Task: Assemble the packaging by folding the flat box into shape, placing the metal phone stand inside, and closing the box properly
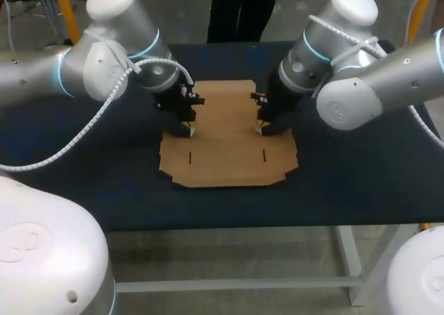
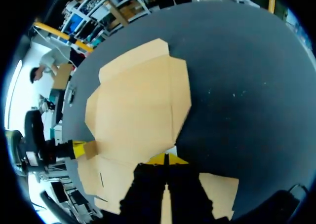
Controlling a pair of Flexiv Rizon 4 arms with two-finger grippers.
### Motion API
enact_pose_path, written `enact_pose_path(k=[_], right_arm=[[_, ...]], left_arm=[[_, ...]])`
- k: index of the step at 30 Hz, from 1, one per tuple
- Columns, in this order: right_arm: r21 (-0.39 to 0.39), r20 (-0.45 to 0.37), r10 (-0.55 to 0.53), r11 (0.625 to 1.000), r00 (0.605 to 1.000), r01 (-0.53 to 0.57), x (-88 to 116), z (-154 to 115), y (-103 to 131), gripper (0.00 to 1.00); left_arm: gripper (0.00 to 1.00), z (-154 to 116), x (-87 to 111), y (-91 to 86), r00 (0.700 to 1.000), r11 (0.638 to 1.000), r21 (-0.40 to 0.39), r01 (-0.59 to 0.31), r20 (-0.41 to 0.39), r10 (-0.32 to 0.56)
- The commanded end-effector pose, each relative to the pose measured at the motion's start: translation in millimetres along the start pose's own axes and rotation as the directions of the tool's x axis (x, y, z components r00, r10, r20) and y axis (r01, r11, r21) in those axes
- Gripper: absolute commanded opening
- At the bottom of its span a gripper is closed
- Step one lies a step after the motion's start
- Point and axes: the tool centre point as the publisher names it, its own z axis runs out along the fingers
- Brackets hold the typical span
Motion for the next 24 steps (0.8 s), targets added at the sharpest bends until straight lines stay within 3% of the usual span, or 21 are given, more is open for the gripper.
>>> enact_pose_path(k=[1, 17, 24], right_arm=[[0.066, -0.034, 0.001, 0.998, 0.999, 0.002, -8, -16, 5, 0.0], [0.144, -0.13, 0.032, 0.989, 0.991, -0.013, -37, -44, 5, 0.0], [0.148, -0.132, 0.044, 0.989, 0.99, -0.024, -49, -56, 0, 0.0]], left_arm=[[0.0, -17, -3.7, 0.9, 1.0, 1.0, -0.006, 0.01, 0.001, -0.01], [0.0, -45, -15.1, 8.6, 0.997, 0.996, -0.029, 0.079, -0.009, -0.079], [0.0, -56, -17.8, 18.3, 0.994, 0.994, -0.017, 0.109, -0.023, -0.11]])
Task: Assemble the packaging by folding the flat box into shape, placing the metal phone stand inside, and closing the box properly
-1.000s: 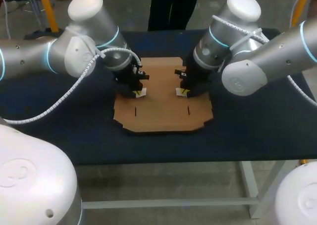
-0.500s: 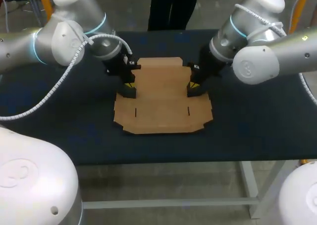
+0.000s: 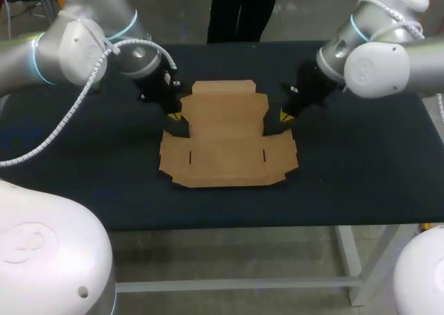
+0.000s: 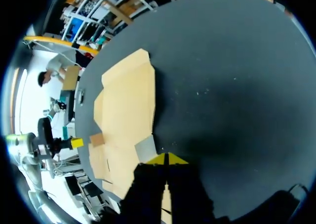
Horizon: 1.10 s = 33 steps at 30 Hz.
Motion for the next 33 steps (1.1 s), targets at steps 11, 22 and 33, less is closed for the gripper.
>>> enact_pose_path(k=[11, 22, 33], right_arm=[[0.044, -0.031, 0.023, 0.999, 0.999, -0.022, -29, -29, -22, 0.0], [0.03, -0.023, 0.047, 0.998, 0.999, -0.047, -45, -43, -43, 0.0], [0.038, -0.004, 0.077, 0.996, 0.997, -0.076, -49, -52, -75, 0.0]], left_arm=[[0.0, -27, -12.8, 44.0, 0.998, 0.997, 0.04, 0.06, -0.003, -0.06], [0.0, -41, -29.8, 72.0, 0.992, 0.991, 0.049, 0.123, -0.026, -0.121], [0.0, -50, -41.8, 102.3, 0.982, 0.982, 0.026, 0.188, -0.033, -0.187]])
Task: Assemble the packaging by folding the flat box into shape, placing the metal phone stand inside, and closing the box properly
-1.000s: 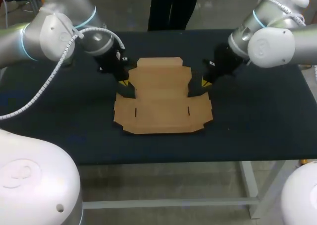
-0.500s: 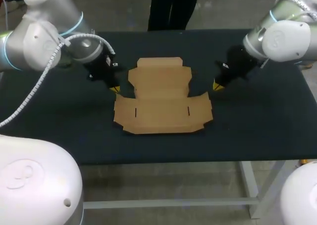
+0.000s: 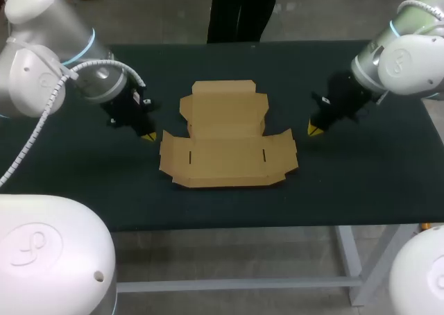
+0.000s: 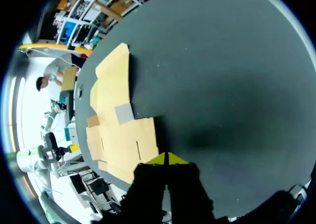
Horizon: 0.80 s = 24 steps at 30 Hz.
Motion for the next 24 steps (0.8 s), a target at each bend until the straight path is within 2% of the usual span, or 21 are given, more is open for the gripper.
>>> enact_pose_path(k=[1, 9, 24], right_arm=[[-0.015, -0.001, 0.006, 1.0, 1.0, -0.006, -2, -8, -18, 0.0], [-0.013, 0.018, 0.029, 0.999, 0.999, -0.029, -4, -10, -43, 0.0], [-0.029, 0.0, 0.039, 0.999, 0.999, -0.039, -12, -4, -96, 0.0]], left_arm=[[0.0, -13, -10.6, 14.6, 1.0, 1.0, 0.01, 0.014, -0.012, -0.014], [0.0, -28, -22.2, 45.2, 0.999, 0.999, 0.004, 0.039, -0.026, -0.038], [0.0, -23, -38.8, 89.2, 0.993, 0.995, -0.026, 0.098, -0.07, -0.1]])
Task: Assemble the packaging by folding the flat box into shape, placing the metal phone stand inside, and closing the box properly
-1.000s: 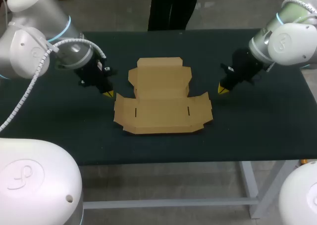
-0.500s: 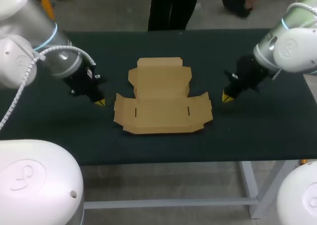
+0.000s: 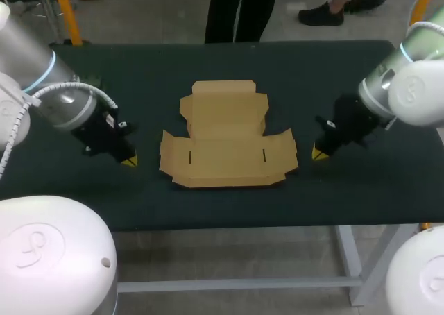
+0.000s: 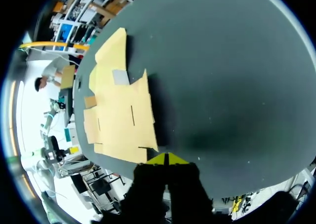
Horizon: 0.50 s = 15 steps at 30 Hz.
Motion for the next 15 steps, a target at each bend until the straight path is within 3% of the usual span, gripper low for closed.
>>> enact_pose_path(k=[1, 15], right_arm=[[-0.038, -0.005, -0.001, 0.999, 1.0, 0.001, -4, -2, -17, 0.0], [-0.041, -0.016, -0.01, 0.999, 1.0, 0.009, -11, 9, -39, 0.0]], left_arm=[[0.0, 2, -7.0, 13.1, 1.0, 1.0, 0.007, 0.006, -0.013, -0.006], [0.0, 17, 0.4, 40.2, 0.999, 1.0, -0.019, 0.014, -0.042, -0.015]])
